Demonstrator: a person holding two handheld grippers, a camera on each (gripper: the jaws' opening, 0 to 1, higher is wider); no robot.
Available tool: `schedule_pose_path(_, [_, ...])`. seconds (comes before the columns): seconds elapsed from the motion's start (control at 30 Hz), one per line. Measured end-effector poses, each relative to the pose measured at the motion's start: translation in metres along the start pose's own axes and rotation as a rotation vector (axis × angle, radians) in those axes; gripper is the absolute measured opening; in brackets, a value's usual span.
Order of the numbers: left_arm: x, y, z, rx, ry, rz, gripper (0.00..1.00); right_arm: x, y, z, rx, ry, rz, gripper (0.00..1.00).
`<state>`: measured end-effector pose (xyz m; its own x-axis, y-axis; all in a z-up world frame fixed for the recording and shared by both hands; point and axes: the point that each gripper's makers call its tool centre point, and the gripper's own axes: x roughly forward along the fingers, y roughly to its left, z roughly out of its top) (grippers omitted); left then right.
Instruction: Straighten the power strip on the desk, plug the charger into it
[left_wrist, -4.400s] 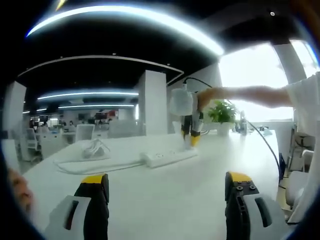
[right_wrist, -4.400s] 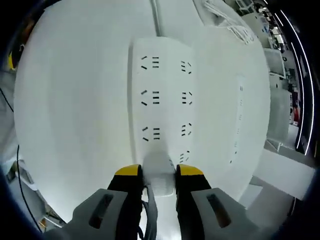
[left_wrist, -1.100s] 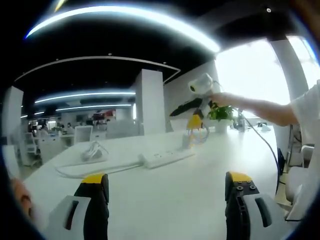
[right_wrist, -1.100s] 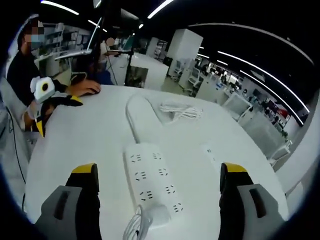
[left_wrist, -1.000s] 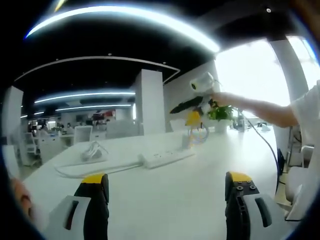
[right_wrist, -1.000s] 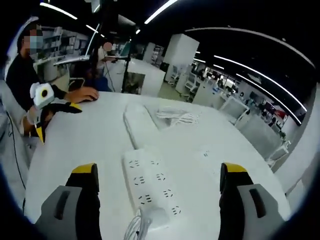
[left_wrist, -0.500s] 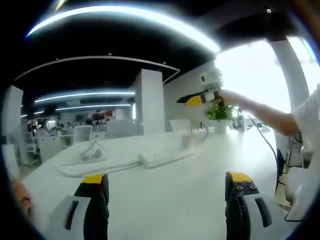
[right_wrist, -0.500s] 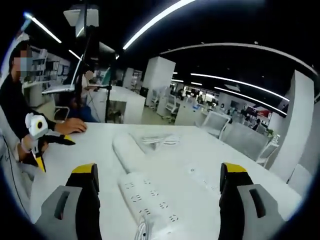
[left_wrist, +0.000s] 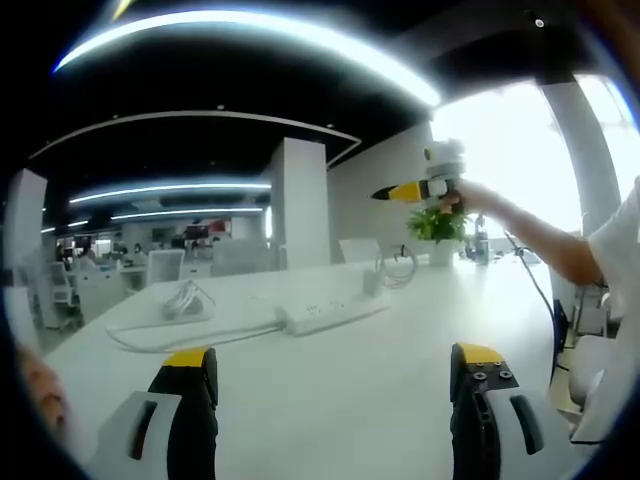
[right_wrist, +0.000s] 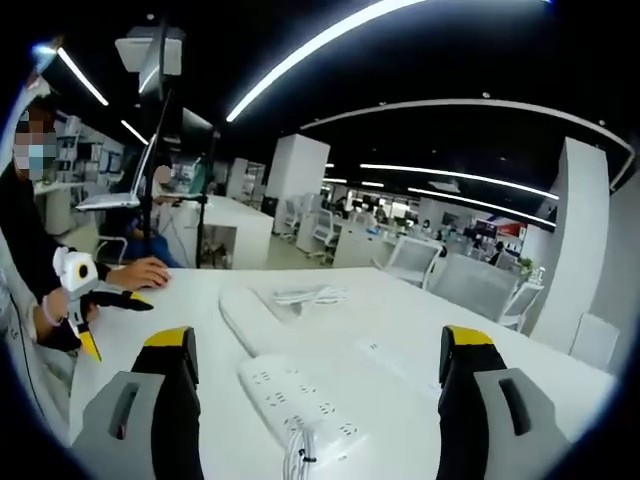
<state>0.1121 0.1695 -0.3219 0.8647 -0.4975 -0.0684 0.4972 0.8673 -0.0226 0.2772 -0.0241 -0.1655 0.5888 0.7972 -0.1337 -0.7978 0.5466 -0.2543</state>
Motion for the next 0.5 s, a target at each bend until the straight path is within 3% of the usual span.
schedule_pose_path(0.17, [0.0,0.001,-0.001,-0.002,0.0,-0.001,0.99,-0.014,-0.002,-0.002,-0.033,0.001,-0.053,0.98])
schedule_pose_path(0.5, [0.0,0.001,0.0,-0.002,-0.003,-0.003,0.99,-0.043,0.0,-0.005,0.003,-0.025,-0.101,0.97])
